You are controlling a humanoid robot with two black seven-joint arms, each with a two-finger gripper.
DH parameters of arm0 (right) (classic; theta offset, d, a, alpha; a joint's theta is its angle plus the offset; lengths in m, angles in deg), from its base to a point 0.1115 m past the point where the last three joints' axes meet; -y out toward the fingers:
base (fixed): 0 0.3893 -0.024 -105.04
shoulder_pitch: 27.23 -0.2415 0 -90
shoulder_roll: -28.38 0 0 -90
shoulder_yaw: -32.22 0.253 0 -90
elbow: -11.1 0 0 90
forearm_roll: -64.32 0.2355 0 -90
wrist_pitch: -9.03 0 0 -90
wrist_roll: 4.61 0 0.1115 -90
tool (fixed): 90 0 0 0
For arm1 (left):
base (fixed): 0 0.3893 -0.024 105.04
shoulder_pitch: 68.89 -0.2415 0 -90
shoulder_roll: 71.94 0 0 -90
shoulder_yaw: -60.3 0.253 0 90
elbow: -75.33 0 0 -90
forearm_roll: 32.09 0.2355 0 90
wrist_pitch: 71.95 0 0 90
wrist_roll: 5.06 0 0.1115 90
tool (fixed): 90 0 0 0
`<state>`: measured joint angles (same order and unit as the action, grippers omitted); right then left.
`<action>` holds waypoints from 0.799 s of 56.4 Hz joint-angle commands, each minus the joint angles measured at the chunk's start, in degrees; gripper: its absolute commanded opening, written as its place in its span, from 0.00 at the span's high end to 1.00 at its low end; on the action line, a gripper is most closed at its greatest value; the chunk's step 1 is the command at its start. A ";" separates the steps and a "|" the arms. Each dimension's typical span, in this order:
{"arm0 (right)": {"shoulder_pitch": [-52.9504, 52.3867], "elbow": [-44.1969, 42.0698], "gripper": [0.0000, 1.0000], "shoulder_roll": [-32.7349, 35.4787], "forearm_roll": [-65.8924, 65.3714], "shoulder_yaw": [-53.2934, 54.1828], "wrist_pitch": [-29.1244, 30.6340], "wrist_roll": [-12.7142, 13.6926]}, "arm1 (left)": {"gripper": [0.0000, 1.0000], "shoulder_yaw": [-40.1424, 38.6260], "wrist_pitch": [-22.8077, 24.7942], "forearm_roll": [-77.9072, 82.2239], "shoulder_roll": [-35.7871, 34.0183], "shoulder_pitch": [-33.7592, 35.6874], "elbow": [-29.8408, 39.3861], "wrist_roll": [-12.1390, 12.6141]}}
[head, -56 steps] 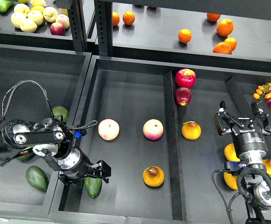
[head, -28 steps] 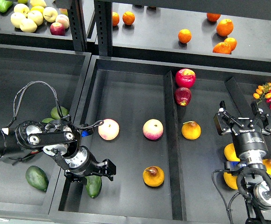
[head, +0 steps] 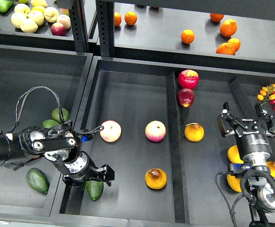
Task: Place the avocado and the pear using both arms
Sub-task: 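Lower the open left gripper over the avocado, then close the left gripper on the avocado and lift it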
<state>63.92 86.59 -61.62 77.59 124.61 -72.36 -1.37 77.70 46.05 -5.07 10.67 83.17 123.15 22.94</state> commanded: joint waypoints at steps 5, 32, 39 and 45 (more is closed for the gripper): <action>0.17 0.00 0.00 0.00 0.00 -0.01 0.00 0.01 | 0.00 0.00 0.00 3.38 0.09 -0.18 -0.71 0.00; 0.26 0.00 0.00 0.00 0.00 -0.01 0.08 0.01 | 0.07 -0.17 0.00 6.37 1.67 -2.29 -2.38 0.00; 0.26 0.00 0.00 0.00 0.00 -0.01 0.08 0.01 | 0.19 -0.88 0.00 6.37 2.11 -2.82 -2.56 0.00; 0.34 0.00 0.00 0.00 0.00 -0.01 0.08 0.01 | 0.28 -0.97 0.00 6.37 2.73 -3.00 -2.91 0.00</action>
<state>64.21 86.60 -61.62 77.59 124.60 -72.27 -1.35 76.83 46.05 1.29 12.94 80.37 120.57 22.94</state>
